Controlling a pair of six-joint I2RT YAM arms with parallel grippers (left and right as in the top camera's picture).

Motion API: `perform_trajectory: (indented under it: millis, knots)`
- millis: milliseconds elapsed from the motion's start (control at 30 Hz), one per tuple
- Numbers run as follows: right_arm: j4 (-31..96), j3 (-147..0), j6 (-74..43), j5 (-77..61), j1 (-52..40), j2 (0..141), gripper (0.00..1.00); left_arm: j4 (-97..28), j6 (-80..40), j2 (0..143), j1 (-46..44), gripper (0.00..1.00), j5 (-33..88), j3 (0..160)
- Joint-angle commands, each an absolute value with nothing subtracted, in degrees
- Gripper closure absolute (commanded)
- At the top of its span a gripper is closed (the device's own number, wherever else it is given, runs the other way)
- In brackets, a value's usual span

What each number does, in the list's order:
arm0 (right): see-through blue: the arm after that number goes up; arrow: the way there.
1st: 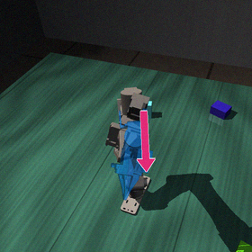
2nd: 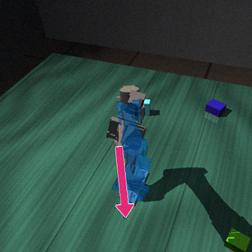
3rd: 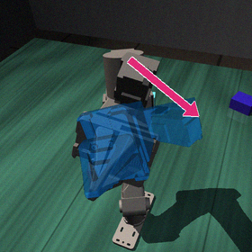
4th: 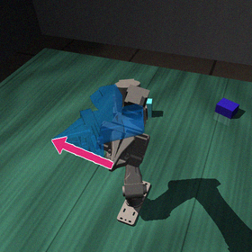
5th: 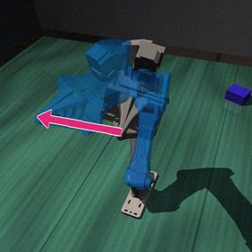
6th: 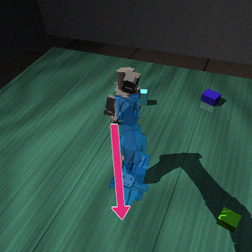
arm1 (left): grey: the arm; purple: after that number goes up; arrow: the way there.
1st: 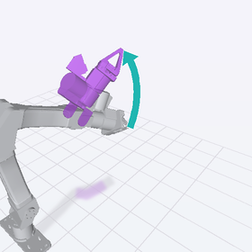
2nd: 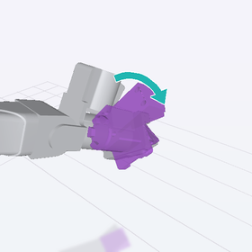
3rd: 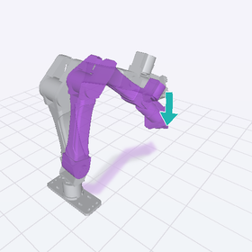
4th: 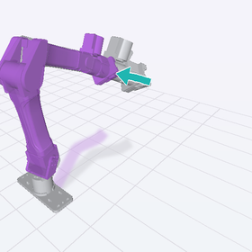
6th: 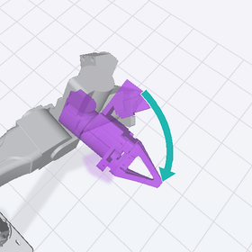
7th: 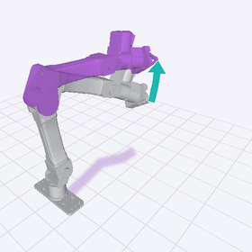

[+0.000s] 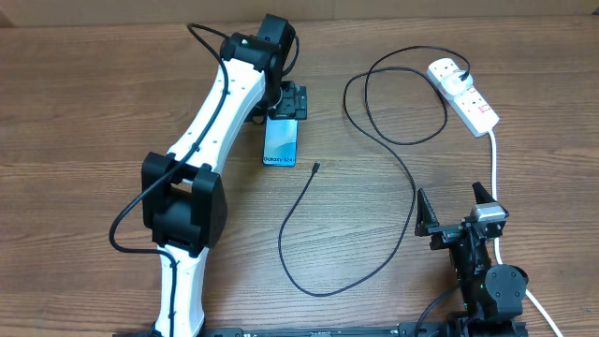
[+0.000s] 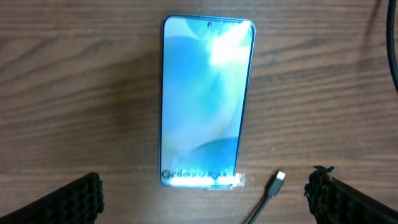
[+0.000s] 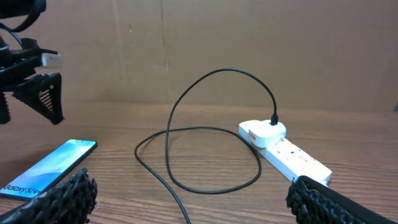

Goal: Plug charger to phone and switch on socket

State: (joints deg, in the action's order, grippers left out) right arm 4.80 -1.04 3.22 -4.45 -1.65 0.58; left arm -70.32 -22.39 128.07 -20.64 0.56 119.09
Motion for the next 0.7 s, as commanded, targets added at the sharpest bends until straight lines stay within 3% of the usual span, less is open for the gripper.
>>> perform_trajectory:
  millis: [0, 667]
  knots:
    - [4.6, -0.5, 3.3, -4.1, -2.2, 0.2, 0.00, -70.0, -23.3, 131.2, -20.7, 0.00, -0.2, 120.3]
    - [4.6, -0.5, 3.3, -4.1, -2.2, 0.2, 0.00, -67.0, -22.6, 135.7, -21.1, 0.00, -2.0, 120.1]
